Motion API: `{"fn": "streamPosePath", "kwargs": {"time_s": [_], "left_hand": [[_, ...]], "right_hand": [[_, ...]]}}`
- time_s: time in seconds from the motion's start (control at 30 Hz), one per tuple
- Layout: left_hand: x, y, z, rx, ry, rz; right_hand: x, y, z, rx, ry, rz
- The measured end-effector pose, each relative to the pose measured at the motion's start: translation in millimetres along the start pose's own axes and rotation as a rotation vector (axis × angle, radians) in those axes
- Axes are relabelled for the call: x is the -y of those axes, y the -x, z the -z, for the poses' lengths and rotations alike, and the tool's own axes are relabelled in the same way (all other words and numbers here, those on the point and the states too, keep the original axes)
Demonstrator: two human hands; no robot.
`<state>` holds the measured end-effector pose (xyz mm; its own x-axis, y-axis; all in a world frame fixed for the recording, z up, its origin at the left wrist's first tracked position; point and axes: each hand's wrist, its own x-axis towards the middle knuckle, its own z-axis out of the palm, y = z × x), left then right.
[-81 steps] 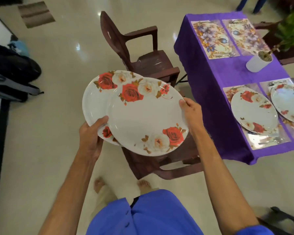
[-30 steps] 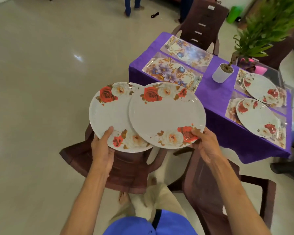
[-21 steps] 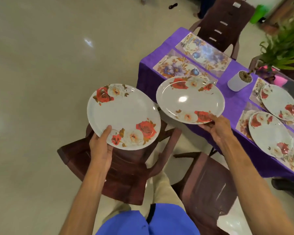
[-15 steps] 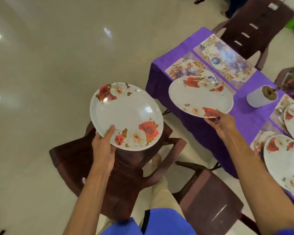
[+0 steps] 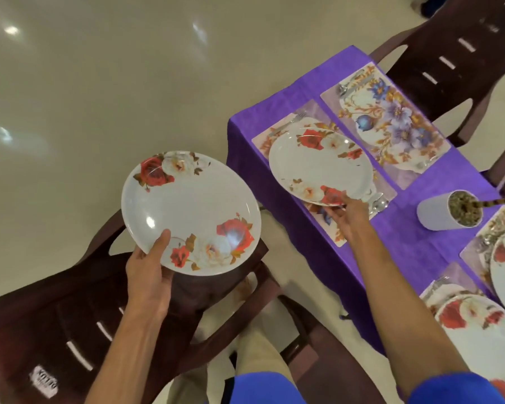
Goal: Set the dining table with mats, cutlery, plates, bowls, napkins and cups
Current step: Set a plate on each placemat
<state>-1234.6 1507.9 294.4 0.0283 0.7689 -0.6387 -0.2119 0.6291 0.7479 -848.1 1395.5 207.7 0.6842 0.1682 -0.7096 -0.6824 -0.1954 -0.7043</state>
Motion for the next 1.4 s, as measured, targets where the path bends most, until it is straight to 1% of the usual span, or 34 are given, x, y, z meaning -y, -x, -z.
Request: {"fn": "streamPosePath", "kwargs": {"time_s": [0.13,0.43,0.6,0.67,0.7,0.8,0.9,1.0,1.17,1.4], "left_hand": [[5.2,-2.7,-15.7,-0.021,-0.009,-0.001],[14.3,-11.6,-36.3,-0.04,-0.026,0.025],[21.7,-13.6,-44.6,-0.056,-0.036,0.035],[24.3,-13.4,-47.8,-0.043,-0.031,0.031],[25.3,-13.6,-48.9,-0.043,-0.027,0.028],[25.0,-11.9,-54.1,-0.044,-0.025,0.018],[23.5,-9.9,-59.2,-0.03,-0.053,0.01],[26.4,-11.9,-60.7,-0.037,-0.052,0.012],[29.2,-11.7,-66.4,-0.032,-0.043,-0.014],[30.7,-10.3,-71.2,-0.043,-0.059,-0.003]], "right_hand": [[10.3,-23.4,5.8,0.038,0.06,-0.031],[7.6,-69.7,14.1,-0.021,-0.009,-0.095],[-6.8,-94.1,22.6,-0.097,0.126,-0.099],[-13.6,-110.3,27.3,-0.052,0.189,-0.087],[-12.2,-111.4,29.9,-0.09,0.242,-0.099],[-8.7,-104.0,33.8,-0.06,0.211,-0.124],[-8.2,-106.4,33.2,-0.113,0.26,-0.134],[-7.7,-109.9,33.6,-0.127,0.288,-0.16],[-15.1,-106.4,33.5,-0.06,0.348,-0.207],[-21.6,-109.9,31.6,-0.062,0.335,-0.227]]}}
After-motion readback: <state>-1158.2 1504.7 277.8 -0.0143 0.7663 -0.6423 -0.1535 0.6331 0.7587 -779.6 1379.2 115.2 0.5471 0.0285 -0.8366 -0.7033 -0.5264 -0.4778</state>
